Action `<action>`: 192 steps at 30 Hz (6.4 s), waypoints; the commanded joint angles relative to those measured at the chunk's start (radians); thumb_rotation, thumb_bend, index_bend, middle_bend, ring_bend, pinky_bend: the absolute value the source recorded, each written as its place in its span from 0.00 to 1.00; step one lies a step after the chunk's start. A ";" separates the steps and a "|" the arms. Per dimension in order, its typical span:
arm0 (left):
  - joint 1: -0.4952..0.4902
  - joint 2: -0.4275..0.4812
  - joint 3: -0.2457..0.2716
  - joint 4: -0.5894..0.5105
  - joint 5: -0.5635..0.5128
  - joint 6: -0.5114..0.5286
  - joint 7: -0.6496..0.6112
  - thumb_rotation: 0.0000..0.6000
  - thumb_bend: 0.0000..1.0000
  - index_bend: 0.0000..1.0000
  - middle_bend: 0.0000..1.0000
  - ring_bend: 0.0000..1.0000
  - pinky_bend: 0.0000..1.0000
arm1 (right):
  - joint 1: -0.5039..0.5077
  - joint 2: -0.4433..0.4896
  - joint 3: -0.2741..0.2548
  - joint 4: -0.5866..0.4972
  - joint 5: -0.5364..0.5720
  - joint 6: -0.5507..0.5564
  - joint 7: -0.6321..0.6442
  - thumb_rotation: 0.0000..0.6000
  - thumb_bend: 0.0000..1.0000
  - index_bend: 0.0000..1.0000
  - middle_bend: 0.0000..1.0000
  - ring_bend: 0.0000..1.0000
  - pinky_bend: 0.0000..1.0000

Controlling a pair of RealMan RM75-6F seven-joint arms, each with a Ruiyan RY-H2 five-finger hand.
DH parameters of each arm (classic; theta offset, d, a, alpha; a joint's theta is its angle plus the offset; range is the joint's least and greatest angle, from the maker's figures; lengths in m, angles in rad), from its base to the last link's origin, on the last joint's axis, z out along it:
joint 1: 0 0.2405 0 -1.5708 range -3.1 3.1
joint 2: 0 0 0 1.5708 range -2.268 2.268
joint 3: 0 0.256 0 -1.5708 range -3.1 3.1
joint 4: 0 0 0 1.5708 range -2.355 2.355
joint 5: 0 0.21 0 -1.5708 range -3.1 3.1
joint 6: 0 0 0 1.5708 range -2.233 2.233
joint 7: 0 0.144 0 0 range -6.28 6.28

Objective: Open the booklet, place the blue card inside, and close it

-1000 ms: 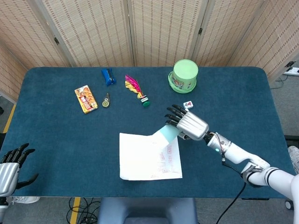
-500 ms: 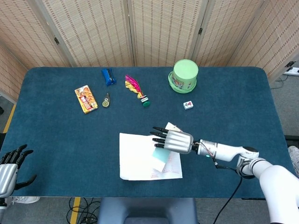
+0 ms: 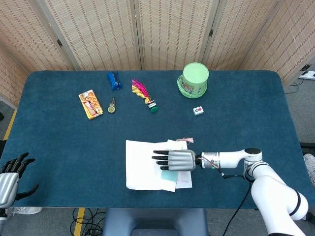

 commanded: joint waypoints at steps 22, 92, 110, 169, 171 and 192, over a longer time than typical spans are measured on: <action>0.004 0.001 -0.002 -0.002 -0.013 -0.004 0.012 1.00 0.22 0.23 0.12 0.17 0.19 | 0.045 -0.141 -0.077 0.251 0.046 0.057 0.024 1.00 0.13 0.08 0.03 0.00 0.00; 0.015 0.013 0.006 0.003 0.021 0.018 -0.024 1.00 0.22 0.23 0.12 0.17 0.19 | -0.064 0.125 0.024 -0.669 0.232 -0.325 -0.283 1.00 0.96 0.28 0.02 0.00 0.00; 0.014 0.006 0.007 0.012 0.019 0.011 -0.025 1.00 0.22 0.23 0.12 0.17 0.19 | -0.072 0.127 0.003 -0.656 0.226 -0.350 -0.280 1.00 0.96 0.28 0.02 0.00 0.00; -0.474 -0.400 -0.037 0.423 0.252 -0.334 0.022 1.00 0.22 0.00 0.04 0.11 0.19 | -0.544 0.560 0.188 -1.023 0.635 -0.072 -0.658 1.00 0.15 0.00 0.00 0.00 0.00; -0.492 -0.432 -0.039 0.438 0.246 -0.348 0.034 1.00 0.22 0.00 0.03 0.11 0.19 | -0.555 0.562 0.192 -1.024 0.634 -0.068 -0.650 1.00 0.15 0.00 0.00 0.00 0.00; -0.593 -0.569 -0.132 0.270 0.092 -0.400 0.030 1.00 0.22 0.00 0.01 0.06 0.19 | -0.634 0.589 0.242 -0.997 0.626 -0.026 -0.577 1.00 0.15 0.00 0.00 0.00 0.00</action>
